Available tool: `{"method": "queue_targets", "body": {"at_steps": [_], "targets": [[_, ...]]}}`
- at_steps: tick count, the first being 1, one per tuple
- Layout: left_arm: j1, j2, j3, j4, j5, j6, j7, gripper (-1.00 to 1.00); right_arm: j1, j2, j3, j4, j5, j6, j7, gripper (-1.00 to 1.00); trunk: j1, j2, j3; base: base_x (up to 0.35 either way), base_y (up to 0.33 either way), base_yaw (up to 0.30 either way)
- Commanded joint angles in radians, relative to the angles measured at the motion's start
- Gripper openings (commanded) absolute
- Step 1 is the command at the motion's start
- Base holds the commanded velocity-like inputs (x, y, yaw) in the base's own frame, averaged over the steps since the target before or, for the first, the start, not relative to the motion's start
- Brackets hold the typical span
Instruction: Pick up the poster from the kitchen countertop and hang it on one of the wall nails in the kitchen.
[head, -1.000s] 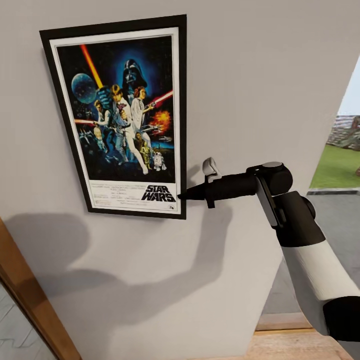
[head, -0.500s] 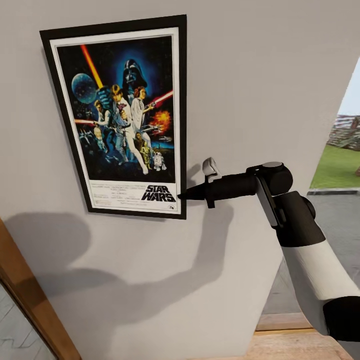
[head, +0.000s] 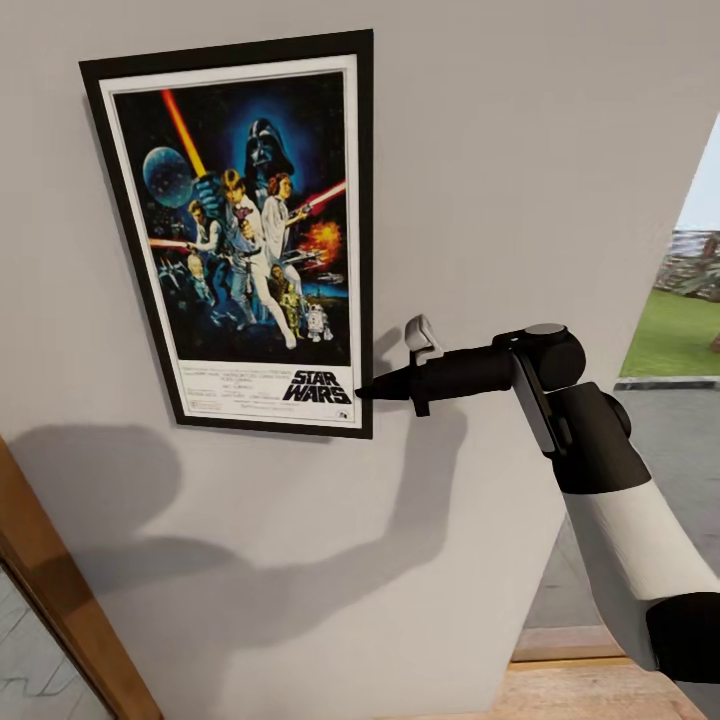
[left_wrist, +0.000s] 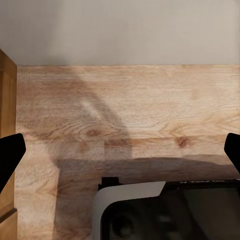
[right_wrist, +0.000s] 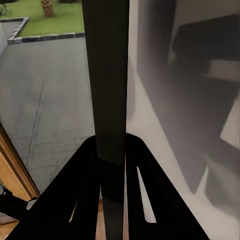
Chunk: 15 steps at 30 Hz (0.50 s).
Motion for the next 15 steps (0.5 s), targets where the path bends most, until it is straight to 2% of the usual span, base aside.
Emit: {"method": "queue_targets", "body": {"at_steps": [1,5,10,15], "targets": [[0.0,-0.001,0.006,-0.001,-0.003,-0.001,-0.007,1.0,-0.001,-0.001,0.001,0.0,-0.008,0.013,-0.001,-1.0,0.001,-0.002,-0.001,0.0,0.0,0.0],[0.0,-0.001,0.006,-0.001,-0.003,-0.001,-0.007,1.0,-0.001,-0.001,0.001,0.0,-0.008,0.013,-0.001,-1.0,0.001,-0.002,-0.001,0.008,0.002,0.0],[0.0,-0.001,0.006,-0.001,-0.003,-0.001,-0.007,1.0,-0.001,-0.001,0.001,0.0,-0.007,0.013,-0.001,-1.0,0.001,-0.002,-0.001,0.157,0.069,0.0],[0.0,-0.001,0.006,-0.001,-0.003,-0.001,-0.007,1.0,-0.001,-0.001,0.002,0.0,-0.007,0.013,-0.001,-1.0,0.001,-0.002,-0.001,0.062,0.027,0.0]]}}
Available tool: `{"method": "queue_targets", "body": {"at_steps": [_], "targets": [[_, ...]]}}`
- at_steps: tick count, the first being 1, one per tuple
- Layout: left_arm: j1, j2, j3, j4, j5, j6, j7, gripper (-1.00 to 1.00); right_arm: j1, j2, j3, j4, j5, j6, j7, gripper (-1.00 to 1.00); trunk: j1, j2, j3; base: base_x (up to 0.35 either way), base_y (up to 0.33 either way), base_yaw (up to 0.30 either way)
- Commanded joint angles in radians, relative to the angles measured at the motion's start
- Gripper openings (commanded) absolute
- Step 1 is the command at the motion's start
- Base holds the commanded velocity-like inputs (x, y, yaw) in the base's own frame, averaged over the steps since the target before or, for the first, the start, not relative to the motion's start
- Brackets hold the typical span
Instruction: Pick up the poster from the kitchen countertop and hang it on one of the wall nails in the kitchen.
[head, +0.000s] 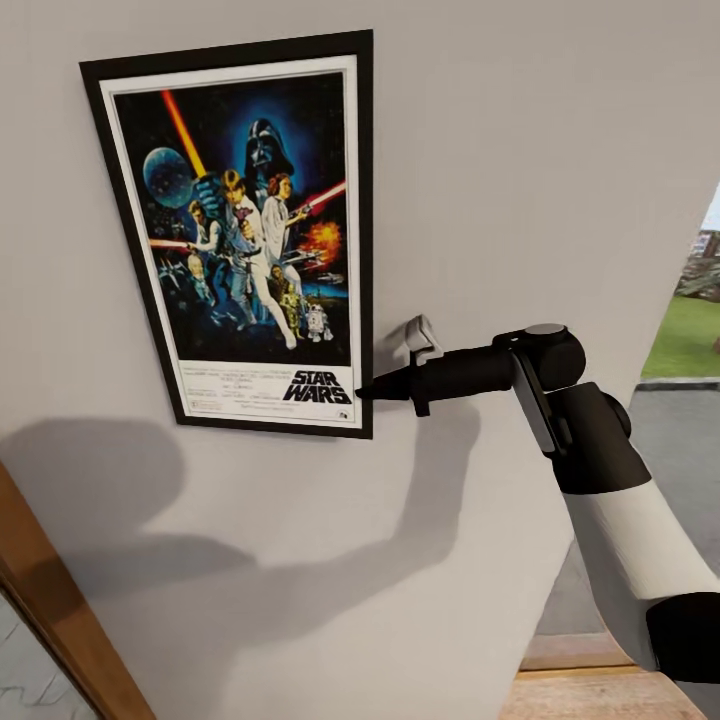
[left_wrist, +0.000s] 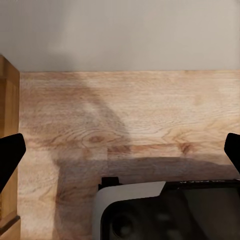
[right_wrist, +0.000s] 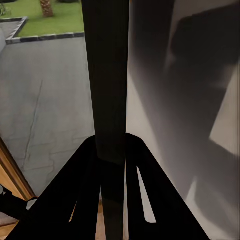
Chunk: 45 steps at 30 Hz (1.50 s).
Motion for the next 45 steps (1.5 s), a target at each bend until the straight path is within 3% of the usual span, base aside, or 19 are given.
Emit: {"method": "queue_targets", "body": {"at_steps": [1,11,14,15,16,40,41,42,45], "targets": [[0.0,-0.001,0.006,-0.001,-0.003,-0.001,-0.007,1.0,-0.001,-0.001,0.002,0.0,-0.008,0.013,0.0,-1.0,0.001,-0.002,-0.001,0.021,0.009,0.0],[0.0,-0.007,0.007,0.002,-0.003,-0.006,-0.009,1.0,0.005,-0.007,-0.005,0.002,-0.006,0.008,-0.008,-1.0,0.001,-0.002,-0.001,0.005,0.002,0.0],[0.0,-0.008,0.007,0.001,-0.003,-0.009,-0.009,1.0,0.015,-0.023,-0.019,0.002,-0.056,0.017,-0.011,-1.0,0.001,-0.002,-0.001,0.0,0.0,0.0],[0.0,-0.008,0.007,0.001,-0.003,-0.009,-0.009,1.0,0.01,-0.119,0.122,-0.109,-0.281,-0.058,0.037,-1.0,0.001,-0.002,-0.001,0.0,0.0,0.0],[0.0,-0.008,0.007,0.001,-0.003,-0.009,-0.009,1.0,0.015,-0.207,0.102,-0.11,-0.319,-0.109,0.065,-1.0,0.001,-0.002,-0.001,0.0,0.0,0.0],[0.0,-0.003,0.007,0.002,-0.003,-0.013,-0.009,1.0,0.016,-0.106,0.036,-0.021,-0.141,-0.135,0.165,-1.0,0.001,-0.002,-0.001,0.0,0.0,0.0],[0.0,-0.003,0.007,0.002,-0.003,-0.013,-0.009,1.0,0.016,-0.102,0.033,-0.017,-0.134,-0.138,0.169,1.0,0.001,-0.002,-0.001,0.0,0.0,0.0],[0.0,-0.003,0.007,0.002,-0.003,-0.013,-0.009,1.0,0.017,-0.044,-0.02,0.002,-0.007,0.01,-0.011,1.0,0.001,-0.002,-0.001,0.0,0.0,0.0],[0.0,-0.002,0.007,0.002,-0.003,-0.013,-0.009,1.0,0.017,-0.044,-0.019,0.002,-0.007,0.01,-0.011,1.0,0.001,-0.002,-0.001,0.0,0.0,0.0]]}}
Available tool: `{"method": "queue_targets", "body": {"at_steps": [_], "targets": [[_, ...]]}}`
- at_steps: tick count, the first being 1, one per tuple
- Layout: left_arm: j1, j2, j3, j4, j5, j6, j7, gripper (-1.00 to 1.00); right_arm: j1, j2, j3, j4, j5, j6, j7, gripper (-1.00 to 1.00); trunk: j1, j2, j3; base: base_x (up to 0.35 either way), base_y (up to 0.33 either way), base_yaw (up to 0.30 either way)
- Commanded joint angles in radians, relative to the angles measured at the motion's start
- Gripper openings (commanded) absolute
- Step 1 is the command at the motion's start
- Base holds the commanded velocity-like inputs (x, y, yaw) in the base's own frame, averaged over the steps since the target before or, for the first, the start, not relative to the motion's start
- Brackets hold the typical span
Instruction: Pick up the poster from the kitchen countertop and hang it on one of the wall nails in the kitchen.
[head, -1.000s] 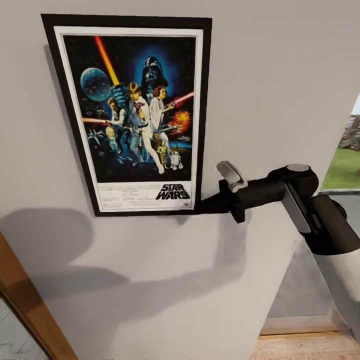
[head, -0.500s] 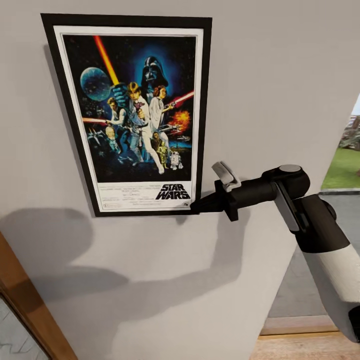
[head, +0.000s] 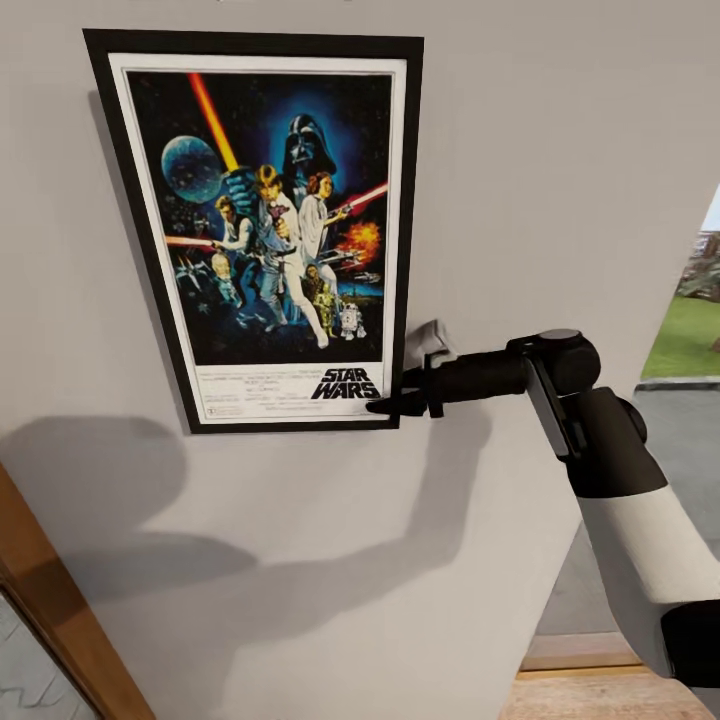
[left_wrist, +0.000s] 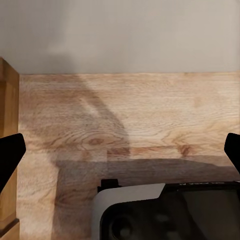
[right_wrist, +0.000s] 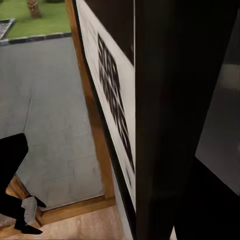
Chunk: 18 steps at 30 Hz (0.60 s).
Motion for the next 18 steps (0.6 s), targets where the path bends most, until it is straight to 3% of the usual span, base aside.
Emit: {"method": "queue_targets", "body": {"at_steps": [1,13,18], "targets": [[0.0,-0.001,0.006,-0.001,-0.003,-0.001,-0.007,1.0,-0.001,-0.001,0.001,0.0,-0.002,0.005,-0.003,1.0,0.001,-0.002,-0.002,0.0,0.0,0.0],[0.0,-0.001,0.006,-0.001,-0.003,-0.001,-0.007,1.0,-0.001,-0.001,0.001,0.0,-0.002,0.005,-0.003,1.0,0.001,-0.002,-0.002,0.0,0.0,0.0],[0.0,-0.001,0.005,-0.001,-0.003,-0.001,-0.007,1.0,-0.001,-0.001,0.001,0.0,-0.002,0.005,-0.003,1.0,0.001,-0.002,-0.002,-0.17,0.0,0.0]]}}
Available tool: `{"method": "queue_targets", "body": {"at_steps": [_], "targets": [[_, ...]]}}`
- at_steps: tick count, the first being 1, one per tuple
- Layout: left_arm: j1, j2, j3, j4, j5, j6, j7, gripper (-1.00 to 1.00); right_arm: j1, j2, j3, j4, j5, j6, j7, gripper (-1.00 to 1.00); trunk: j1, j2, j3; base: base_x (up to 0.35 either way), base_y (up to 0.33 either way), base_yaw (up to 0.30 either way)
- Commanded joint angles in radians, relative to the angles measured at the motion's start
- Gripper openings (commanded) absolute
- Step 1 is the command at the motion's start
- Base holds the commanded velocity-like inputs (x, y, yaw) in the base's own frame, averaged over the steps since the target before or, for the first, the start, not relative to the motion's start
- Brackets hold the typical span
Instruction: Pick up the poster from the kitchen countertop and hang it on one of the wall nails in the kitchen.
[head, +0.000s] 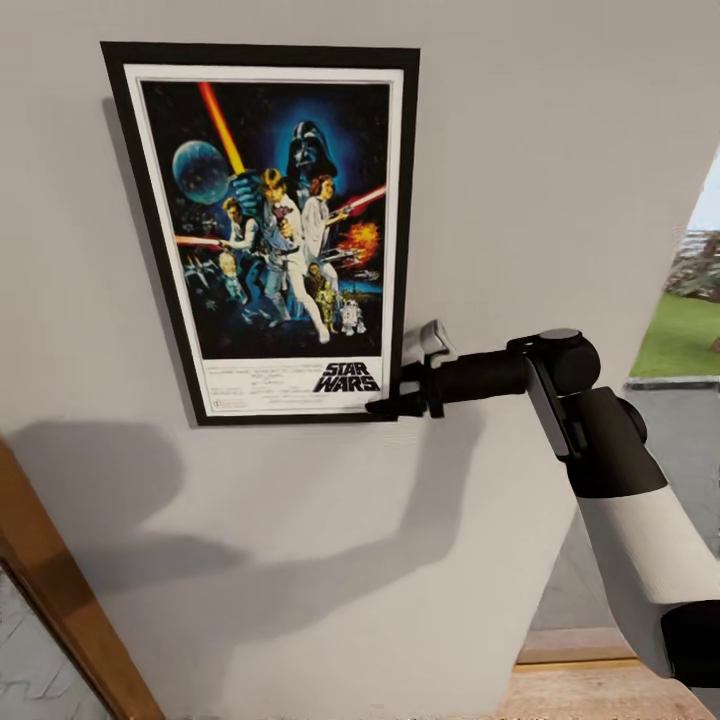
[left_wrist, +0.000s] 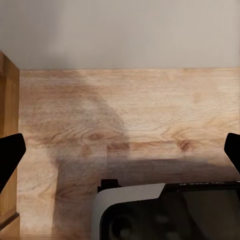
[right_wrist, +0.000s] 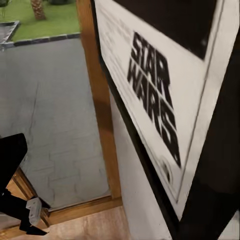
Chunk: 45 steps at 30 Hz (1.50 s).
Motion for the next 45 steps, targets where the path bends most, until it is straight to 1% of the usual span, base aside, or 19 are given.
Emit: {"method": "queue_targets", "body": {"at_steps": [1,16,19,20,21,22,23,24,25,26,27,29,32,33,36,39,40,44,45], "targets": [[0.0,-0.001,0.006,-0.001,-0.004,-0.001,-0.007,1.0,-0.001,-0.001,0.001,0.001,0.009,-0.004,-0.006,1.0,0.0,-0.001,-0.002,-0.093,0.0,0.0],[0.0,-0.001,0.005,-0.002,-0.003,-0.001,-0.007,1.0,0.014,-0.003,0.001,0.0,0.009,-0.004,-0.004,1.0,0.0,-0.001,-0.002,-0.145,0.0,0.0],[0.0,-0.001,0.005,-0.002,-0.002,-0.001,-0.007,1.0,0.083,-0.005,-0.01,-0.008,0.006,-0.013,0.0,1.0,0.0,-0.001,-0.002,-0.071,0.0,0.0],[0.0,-0.001,0.005,-0.003,-0.002,-0.001,-0.007,1.0,0.274,-0.005,-0.118,-0.013,0.003,-0.114,0.002,1.0,0.0,-0.001,-0.002,-0.005,0.0,0.0],[0.0,-0.001,0.006,-0.003,-0.002,-0.001,-0.007,1.0,0.352,-0.005,-0.137,-0.014,0.003,-0.16,0.001,1.0,0.0,-0.001,-0.002,-0.003,0.0,0.0],[0.0,-0.001,0.006,-0.003,-0.001,-0.001,-0.007,1.0,0.517,-0.004,-0.182,-0.013,0.003,-0.278,-0.001,1.0,0.0,-0.001,-0.002,-0.001,0.0,0.0],[0.0,-0.001,0.007,-0.003,-0.001,-0.001,-0.007,1.0,0.592,-0.004,-0.208,-0.012,0.003,-0.335,-0.001,1.0,0.0,-0.001,-0.002,0.0,0.0,0.0],[0.0,-0.001,0.008,-0.003,0.001,-0.001,-0.007,1.0,0.855,-0.003,-0.302,0.024,0.004,-0.515,-0.001,1.0,0.0,-0.001,0.0,0.0,0.0,0.0],[0.0,-0.001,0.008,-0.003,0.001,-0.001,-0.007,1.0,0.876,-0.003,-0.311,0.036,0.004,-0.532,-0.001,1.0,0.0,-0.001,0.001,0.0,0.0,0.0],[0.0,-0.001,0.008,-0.004,0.002,-0.001,-0.007,1.0,0.943,-0.003,-0.347,0.111,0.005,-0.6,-0.002,1.0,0.0,-0.001,0.002,0.0,0.0,0.0],[0.0,-0.001,0.008,-0.004,0.002,-0.001,-0.007,1.0,0.956,-0.003,-0.354,0.14,0.005,-0.62,-0.002,1.0,0.0,-0.001,0.004,0.0,0.0,0.0],[0.0,-0.001,0.008,-0.003,0.002,-0.001,-0.006,1.0,0.989,-0.004,-0.372,0.29,0.007,-0.721,-0.004,1.0,0.0,-0.001,0.007,0.0,0.0,0.0],[0.0,-0.001,0.008,-0.004,0.002,-0.001,-0.006,1.0,1.0,-0.005,-0.383,0.411,0.008,-0.794,-0.004,1.0,0.0,-0.001,0.012,0.0,0.0,0.0],[0.0,-0.001,0.008,-0.004,0.002,-0.001,-0.006,1.0,1.005,-0.005,-0.39,0.539,0.009,-0.858,-0.009,1.0,0.0,-0.001,0.013,0.0,0.0,0.0],[0.0,-0.001,0.008,-0.003,0.002,-0.001,-0.006,1.0,1.009,-0.005,-0.394,0.721,0.011,-0.934,-0.052,1.0,0.0,-0.001,0.018,0.0,0.0,0.0],[0.0,-0.001,0.008,-0.003,0.001,-0.001,-0.006,1.0,1.01,-0.004,-0.396,0.872,0.011,-1.001,-0.14,1.0,0.0,-0.001,0.023,0.0,0.0,0.0],[0.0,-0.002,0.008,-0.003,0.001,-0.001,-0.006,1.0,1.011,-0.004,-0.396,0.922,0.011,-1.022,-0.192,1.0,0.0,-0.001,0.025,0.0,0.0,0.0],[0.0,-0.002,0.008,-0.003,0.001,-0.001,-0.006,1.0,1.011,-0.002,-0.398,0.975,0.01,-1.044,-0.3,1.0,0.0,-0.001,0.031,0.0,0.0,0.0],[0.0,-0.002,0.007,-0.003,0.001,-0.001,-0.006,1.0,1.011,-0.002,-0.398,0.989,0.009,-1.049,-0.354,1.0,0.0,-0.001,0.033,0.0,0.0,0.0]]}}
